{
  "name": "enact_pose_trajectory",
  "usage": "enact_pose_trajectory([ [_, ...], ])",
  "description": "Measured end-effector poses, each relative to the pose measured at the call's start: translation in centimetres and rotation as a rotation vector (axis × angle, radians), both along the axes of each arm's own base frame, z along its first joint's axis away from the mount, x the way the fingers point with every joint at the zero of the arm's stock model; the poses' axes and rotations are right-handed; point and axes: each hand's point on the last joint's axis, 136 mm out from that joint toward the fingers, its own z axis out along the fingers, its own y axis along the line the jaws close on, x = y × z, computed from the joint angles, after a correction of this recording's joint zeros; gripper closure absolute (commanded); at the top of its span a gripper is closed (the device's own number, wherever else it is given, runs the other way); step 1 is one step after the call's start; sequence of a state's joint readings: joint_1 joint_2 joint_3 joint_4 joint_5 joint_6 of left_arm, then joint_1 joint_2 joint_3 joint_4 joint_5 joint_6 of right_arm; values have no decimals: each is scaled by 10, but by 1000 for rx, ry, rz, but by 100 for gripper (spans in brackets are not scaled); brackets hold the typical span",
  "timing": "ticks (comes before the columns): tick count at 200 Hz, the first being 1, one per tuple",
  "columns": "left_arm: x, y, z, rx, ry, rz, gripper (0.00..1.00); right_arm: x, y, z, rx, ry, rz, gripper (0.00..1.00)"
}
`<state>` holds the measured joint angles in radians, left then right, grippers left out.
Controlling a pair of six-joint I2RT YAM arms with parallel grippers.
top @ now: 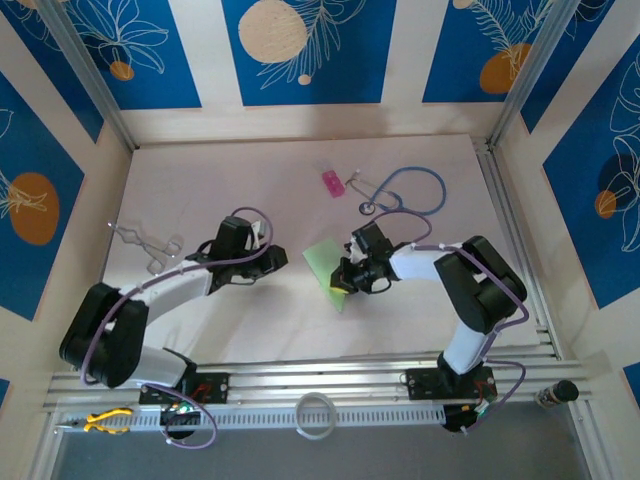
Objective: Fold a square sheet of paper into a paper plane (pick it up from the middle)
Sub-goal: Rotate the paper at the center of the table.
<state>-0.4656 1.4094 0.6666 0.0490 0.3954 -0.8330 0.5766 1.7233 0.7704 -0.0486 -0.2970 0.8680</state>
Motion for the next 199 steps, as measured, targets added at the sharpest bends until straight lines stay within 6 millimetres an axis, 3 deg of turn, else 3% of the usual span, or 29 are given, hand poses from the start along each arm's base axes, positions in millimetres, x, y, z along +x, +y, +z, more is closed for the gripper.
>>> enact_pose_trajectory([
  [58,13,-27,-9,-58,65,-44,80,-3,21,-1,-15,27,-144,93],
  [128,29,-69,-30,-67,117,-115,83,-3,21,0,7,41,-306,92],
  [199,27,-70,-69,-20,198,-121,90,-9,18,5,5,24,-332,85],
])
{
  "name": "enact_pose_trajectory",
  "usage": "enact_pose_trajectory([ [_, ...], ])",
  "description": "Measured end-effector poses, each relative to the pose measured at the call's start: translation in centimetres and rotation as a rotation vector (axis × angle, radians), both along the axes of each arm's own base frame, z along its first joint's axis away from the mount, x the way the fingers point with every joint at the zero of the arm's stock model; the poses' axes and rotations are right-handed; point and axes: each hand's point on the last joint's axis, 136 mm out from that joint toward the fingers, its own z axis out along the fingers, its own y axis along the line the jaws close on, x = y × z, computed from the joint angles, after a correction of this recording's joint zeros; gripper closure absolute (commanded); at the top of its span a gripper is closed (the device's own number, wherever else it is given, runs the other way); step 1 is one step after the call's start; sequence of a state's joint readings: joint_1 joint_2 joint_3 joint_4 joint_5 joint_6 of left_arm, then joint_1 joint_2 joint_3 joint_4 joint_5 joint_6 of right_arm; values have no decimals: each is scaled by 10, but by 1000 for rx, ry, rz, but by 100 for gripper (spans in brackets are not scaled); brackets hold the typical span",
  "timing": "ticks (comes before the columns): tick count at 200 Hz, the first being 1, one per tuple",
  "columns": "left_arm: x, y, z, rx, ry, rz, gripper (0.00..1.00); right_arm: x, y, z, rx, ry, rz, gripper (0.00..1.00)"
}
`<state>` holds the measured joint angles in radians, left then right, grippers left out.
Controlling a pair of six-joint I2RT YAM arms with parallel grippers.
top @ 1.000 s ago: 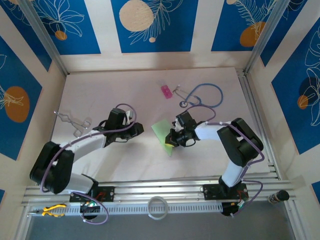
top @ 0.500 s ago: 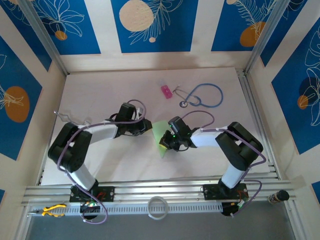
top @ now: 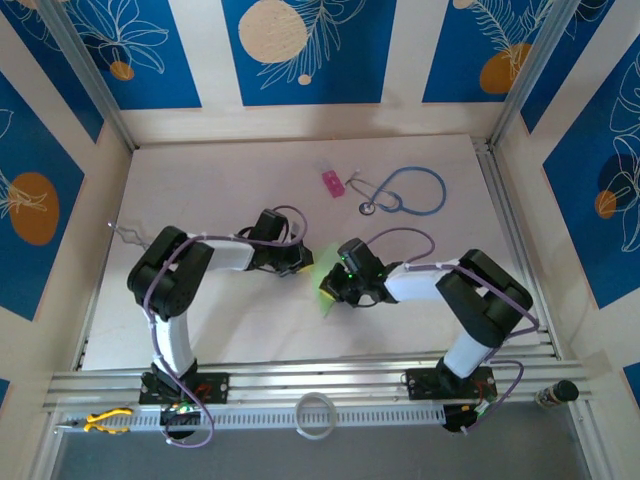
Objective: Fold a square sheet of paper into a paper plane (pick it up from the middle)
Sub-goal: Rotate the paper at the center of the table, then fold the wing for the fifth time at the center of the table.
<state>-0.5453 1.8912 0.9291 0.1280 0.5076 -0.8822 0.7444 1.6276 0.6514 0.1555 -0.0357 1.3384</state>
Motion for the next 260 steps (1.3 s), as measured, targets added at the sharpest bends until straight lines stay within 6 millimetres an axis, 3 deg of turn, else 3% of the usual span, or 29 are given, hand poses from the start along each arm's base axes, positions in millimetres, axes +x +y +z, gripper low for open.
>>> enact_pose_trajectory([
  [33,0,0,-1,6,-15,-16,91,1,-11,22,-16,-64,25,72],
  [65,-1,-1,0,7,-37,-49,91,21,-37,29,-31,-97,-10,62],
  [112,-3,-3,0,17,-49,-106,91,38,-68,27,10,-83,-29,61],
  [193,-3,-3,0,20,-58,-122,91,29,-61,3,56,15,29,66],
  [260,-3,-3,0,20,-58,-122,91,36,-55,5,89,-10,41,70],
])
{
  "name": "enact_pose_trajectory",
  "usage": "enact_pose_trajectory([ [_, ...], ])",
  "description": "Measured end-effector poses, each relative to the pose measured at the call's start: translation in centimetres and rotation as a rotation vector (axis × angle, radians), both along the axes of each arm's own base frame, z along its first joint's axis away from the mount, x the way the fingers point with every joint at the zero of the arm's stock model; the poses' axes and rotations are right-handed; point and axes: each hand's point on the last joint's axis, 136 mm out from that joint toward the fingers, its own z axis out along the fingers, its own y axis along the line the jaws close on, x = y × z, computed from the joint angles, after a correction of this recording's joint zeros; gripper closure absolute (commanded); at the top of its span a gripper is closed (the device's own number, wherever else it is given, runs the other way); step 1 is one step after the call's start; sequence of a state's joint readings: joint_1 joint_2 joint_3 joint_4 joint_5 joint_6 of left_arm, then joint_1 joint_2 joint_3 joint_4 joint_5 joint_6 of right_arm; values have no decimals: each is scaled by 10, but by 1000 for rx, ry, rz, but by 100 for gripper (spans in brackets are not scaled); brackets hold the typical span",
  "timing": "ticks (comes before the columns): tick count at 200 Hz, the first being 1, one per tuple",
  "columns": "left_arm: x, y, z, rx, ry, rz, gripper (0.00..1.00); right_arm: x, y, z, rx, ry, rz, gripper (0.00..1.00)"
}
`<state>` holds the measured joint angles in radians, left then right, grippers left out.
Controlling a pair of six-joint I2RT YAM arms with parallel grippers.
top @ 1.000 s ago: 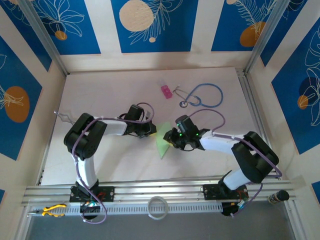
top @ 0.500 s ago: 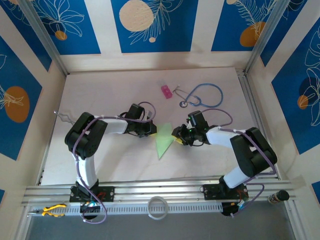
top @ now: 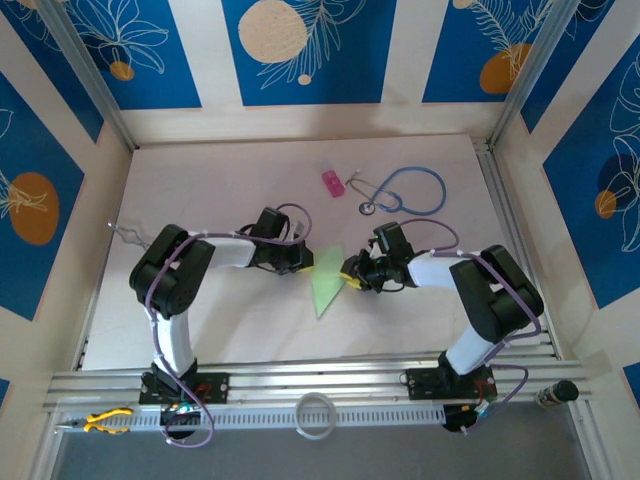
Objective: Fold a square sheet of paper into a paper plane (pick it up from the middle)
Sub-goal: Fold the wing for the fifth time at the center of the table.
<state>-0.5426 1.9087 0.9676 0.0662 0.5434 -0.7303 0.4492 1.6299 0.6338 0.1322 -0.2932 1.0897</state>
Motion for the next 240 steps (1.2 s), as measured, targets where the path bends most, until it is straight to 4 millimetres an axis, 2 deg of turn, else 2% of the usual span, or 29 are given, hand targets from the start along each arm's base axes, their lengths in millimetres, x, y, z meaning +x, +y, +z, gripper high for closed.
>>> enact_pose_trajectory([
  [53,0,0,0,0,0,0,91,13,7,12,51,-90,32,69],
  [82,0,0,0,0,0,0,91,17,10,11,70,-111,76,70],
  [127,0,0,0,-3,1,-1,90,24,11,9,92,-128,125,85],
  [173,0,-1,2,-7,2,-1,88,25,11,9,102,-136,144,87],
  [194,0,-2,3,-10,3,1,81,25,11,9,101,-137,146,93],
  [213,0,-2,10,-19,0,8,71,25,11,9,101,-136,142,94],
  [240,4,-4,38,-55,-46,18,68,25,6,8,87,-125,94,94],
])
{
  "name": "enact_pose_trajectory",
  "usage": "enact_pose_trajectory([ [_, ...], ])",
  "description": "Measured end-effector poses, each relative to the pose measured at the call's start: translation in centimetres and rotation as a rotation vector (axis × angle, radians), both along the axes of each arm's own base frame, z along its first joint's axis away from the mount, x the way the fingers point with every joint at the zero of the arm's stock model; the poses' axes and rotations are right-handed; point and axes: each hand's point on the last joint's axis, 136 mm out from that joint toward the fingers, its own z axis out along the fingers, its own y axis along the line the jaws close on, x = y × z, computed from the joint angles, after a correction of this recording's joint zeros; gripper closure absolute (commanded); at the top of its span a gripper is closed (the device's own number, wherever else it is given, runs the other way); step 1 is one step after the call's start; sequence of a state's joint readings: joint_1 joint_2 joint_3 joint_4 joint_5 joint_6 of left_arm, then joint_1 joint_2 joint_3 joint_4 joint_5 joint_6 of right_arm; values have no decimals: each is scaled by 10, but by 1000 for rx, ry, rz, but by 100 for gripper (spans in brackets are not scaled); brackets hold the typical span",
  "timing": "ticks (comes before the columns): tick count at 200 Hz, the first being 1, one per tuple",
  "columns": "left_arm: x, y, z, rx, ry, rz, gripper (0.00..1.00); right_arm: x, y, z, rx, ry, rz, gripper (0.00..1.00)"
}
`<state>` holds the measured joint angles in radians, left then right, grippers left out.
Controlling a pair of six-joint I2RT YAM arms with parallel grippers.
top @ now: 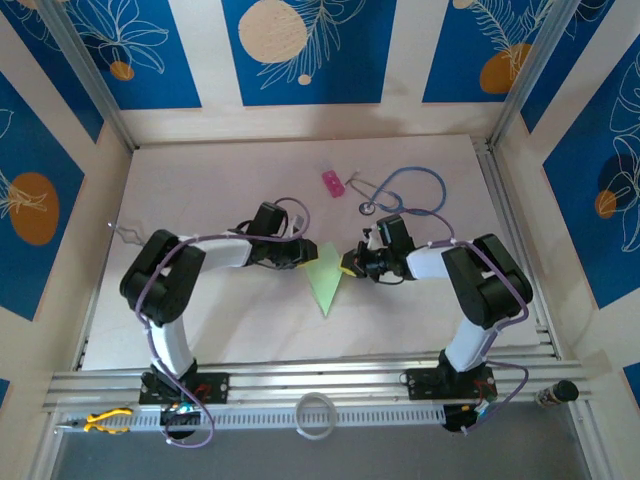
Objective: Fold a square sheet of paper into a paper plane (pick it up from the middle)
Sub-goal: Fold the wing for the fifth time at the center of the table.
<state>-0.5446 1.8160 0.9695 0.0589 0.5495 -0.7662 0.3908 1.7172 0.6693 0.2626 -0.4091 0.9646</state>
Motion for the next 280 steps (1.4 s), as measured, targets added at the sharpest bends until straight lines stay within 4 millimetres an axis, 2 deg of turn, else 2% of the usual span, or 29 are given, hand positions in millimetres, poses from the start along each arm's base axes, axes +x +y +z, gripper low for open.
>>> enact_pose_trajectory([
  [24,2,-2,29,-43,-38,17,68,-5,-8,1,-26,14,-80,94],
  [47,-1,-6,36,-69,-32,30,69,-8,-9,8,-50,10,-160,93],
  [72,-18,-14,26,-67,21,22,70,-13,-10,13,-64,17,-253,93],
  [101,-33,-26,17,-65,59,0,75,-26,-16,7,-93,53,-339,93],
  [143,-38,-28,-10,-41,126,21,79,-35,-18,1,-106,84,-387,92],
  [185,-42,-27,-33,-12,168,28,82,-39,-14,1,-108,80,-342,89],
  [258,-42,-25,-36,2,128,-7,85,-42,-7,2,-90,49,-212,69],
  [280,-43,-25,-36,6,113,-24,85,-37,-11,3,-67,39,-193,68],
])
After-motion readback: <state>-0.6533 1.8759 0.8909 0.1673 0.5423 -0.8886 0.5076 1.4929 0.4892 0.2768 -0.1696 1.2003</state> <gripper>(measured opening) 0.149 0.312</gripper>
